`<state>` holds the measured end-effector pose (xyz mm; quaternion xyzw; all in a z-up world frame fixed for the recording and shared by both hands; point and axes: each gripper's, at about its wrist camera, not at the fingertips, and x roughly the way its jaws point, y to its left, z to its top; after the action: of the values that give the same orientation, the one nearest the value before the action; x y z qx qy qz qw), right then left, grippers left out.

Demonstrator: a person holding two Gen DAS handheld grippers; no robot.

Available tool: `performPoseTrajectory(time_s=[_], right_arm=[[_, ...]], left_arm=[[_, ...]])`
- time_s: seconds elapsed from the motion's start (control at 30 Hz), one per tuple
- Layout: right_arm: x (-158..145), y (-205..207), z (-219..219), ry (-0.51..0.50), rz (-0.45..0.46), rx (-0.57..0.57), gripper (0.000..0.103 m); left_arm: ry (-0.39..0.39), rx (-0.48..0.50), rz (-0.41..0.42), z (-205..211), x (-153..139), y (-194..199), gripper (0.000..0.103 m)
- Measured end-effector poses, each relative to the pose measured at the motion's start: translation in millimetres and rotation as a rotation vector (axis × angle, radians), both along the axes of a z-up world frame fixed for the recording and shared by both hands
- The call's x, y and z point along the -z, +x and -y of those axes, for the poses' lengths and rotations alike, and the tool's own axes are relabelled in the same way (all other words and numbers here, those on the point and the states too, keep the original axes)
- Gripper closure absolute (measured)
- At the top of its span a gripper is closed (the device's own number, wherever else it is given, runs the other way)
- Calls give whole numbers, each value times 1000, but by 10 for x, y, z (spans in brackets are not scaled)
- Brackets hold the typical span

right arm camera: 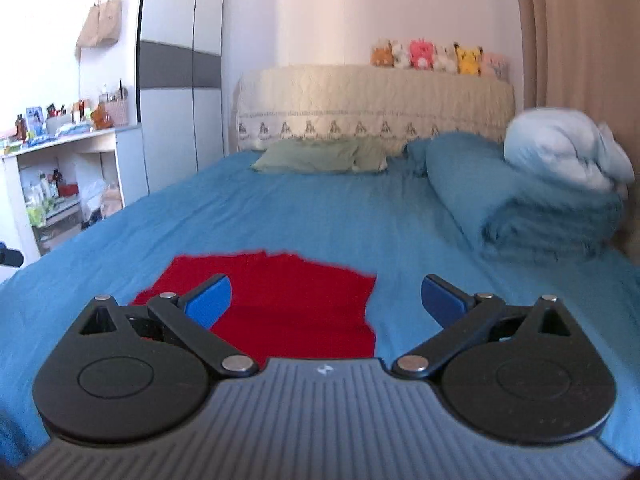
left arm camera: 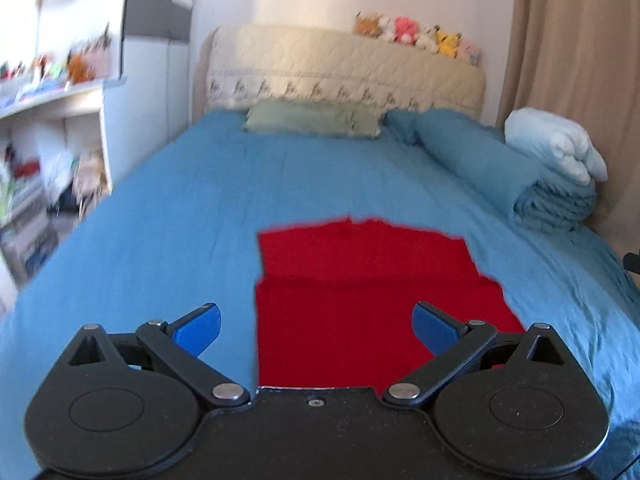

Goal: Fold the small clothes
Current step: 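Open the right tool and withdraw both tools from the folded sweater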

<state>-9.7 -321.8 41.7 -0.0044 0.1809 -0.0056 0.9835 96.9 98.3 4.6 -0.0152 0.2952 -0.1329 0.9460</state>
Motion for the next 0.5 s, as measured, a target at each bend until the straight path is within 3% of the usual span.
performPoseTrajectory(time_s=[0.2, 0.37, 0.5], right_arm=[[542, -420, 72, 52, -148, 31, 0], [1064, -483, -46, -1, -281, 79, 0], [1330, -538, -80, 67, -329, 122, 0]], left_arm=[[-52, 21, -147, -90, 650, -264, 0], [-88, -3, -238, -80, 1047, -250, 3], [-56, -20, -280, -39, 1259, -183, 12]])
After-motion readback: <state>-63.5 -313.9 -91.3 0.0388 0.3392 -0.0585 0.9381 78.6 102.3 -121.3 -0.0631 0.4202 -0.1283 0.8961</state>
